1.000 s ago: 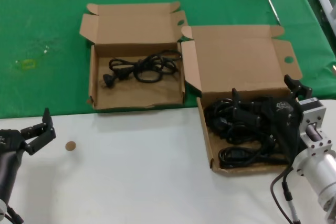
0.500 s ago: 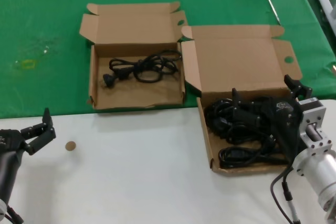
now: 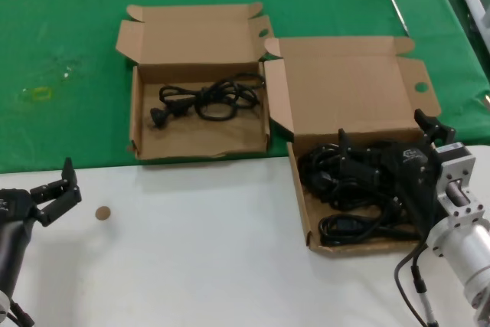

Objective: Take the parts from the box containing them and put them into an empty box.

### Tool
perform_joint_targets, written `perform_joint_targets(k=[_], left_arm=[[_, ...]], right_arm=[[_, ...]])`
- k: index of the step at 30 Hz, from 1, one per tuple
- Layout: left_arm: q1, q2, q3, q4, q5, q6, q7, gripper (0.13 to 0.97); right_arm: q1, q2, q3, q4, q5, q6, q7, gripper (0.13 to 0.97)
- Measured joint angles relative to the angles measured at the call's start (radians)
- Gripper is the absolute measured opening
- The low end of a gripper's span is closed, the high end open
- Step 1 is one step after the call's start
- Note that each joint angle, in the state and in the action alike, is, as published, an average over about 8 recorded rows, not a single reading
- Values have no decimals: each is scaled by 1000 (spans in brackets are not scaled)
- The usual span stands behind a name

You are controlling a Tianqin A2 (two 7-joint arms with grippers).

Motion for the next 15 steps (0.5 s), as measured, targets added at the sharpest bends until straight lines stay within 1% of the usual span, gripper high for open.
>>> perform_joint_targets(k=[15], left_arm=[[0,0,0,0,0,0,0,966]], right_arm=[[0,0,0,0,0,0,0,966]])
